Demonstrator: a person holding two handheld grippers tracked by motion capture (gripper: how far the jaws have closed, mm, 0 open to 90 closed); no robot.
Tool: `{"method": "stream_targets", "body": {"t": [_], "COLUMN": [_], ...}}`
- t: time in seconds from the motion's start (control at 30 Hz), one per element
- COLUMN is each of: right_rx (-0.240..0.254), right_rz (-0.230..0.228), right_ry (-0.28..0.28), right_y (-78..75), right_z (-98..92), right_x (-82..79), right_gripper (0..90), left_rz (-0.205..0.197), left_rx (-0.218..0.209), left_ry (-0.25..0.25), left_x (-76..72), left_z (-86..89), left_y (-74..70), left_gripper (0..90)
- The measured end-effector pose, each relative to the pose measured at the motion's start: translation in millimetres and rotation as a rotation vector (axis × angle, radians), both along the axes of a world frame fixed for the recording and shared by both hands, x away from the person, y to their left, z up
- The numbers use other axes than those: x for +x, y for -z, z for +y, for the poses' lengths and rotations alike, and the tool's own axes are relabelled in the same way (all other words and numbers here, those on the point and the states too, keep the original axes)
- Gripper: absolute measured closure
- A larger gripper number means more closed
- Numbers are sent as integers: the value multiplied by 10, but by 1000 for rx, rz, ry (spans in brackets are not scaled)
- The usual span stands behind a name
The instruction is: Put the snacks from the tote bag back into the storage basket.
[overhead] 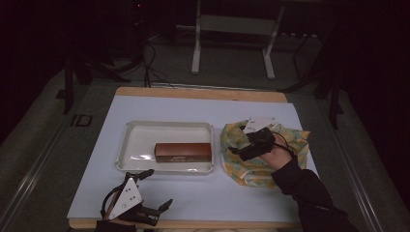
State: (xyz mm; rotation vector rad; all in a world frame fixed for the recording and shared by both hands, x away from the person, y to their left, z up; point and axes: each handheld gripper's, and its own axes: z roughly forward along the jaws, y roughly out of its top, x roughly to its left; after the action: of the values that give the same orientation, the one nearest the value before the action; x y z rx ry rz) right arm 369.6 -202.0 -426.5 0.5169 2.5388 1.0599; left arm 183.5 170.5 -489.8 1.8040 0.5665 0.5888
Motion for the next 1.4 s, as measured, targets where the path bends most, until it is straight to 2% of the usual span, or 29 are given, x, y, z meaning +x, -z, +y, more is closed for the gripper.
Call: {"method": "stream_targets", "body": {"t": [0.13,0.23,0.37,0.5,0.53,0.67,0.73,0.77,0.8,0.83,0.97,1.23,1.33,1.4], "right_rx": [22,34,61,80,115,165,169,169,176,176,193,247,232,227], "right_rz": [-20,-29,-71,-86,-98,-97,-111,-111,-121,-121,-155,-166,-190,-190], "right_ry": [63,84,152,175,216,288,326,326,365,365,434,483,509,512], "right_y": [27,47,127,163,197,236,269,269,298,298,351,424,456,464], "right_z": [-152,-231,-398,-451,-543,-658,-705,-705,-751,-751,-872,-1060,-1101,-1115], "right_x": [-37,-62,-131,-172,-232,-305,-347,-347,-388,-388,-492,-637,-698,-716], "right_gripper": [130,131,132,130,130,130,130,130,130,130,130,135,138,138], "left_rz": [2,1,2,3,4,3,3,3,3,3,3,0,1,1], "left_rx": [0,2,2,4,6,7,6,6,6,6,6,10,13,14], "left_ry": [0,-1,-1,-2,-3,-2,-2,-2,-2,-2,-1,1,3,4], "left_x": [2,4,7,6,5,3,2,2,2,2,0,-3,-5,-5], "left_z": [-1,-2,-5,-7,-8,-9,-9,-9,-9,-9,-10,-10,-12,-12], "left_y": [1,1,2,3,4,4,3,3,3,3,4,4,5,5], "left_gripper": [0,0,0,0,0,0,0,0,0,0,0,0,0,0]}}
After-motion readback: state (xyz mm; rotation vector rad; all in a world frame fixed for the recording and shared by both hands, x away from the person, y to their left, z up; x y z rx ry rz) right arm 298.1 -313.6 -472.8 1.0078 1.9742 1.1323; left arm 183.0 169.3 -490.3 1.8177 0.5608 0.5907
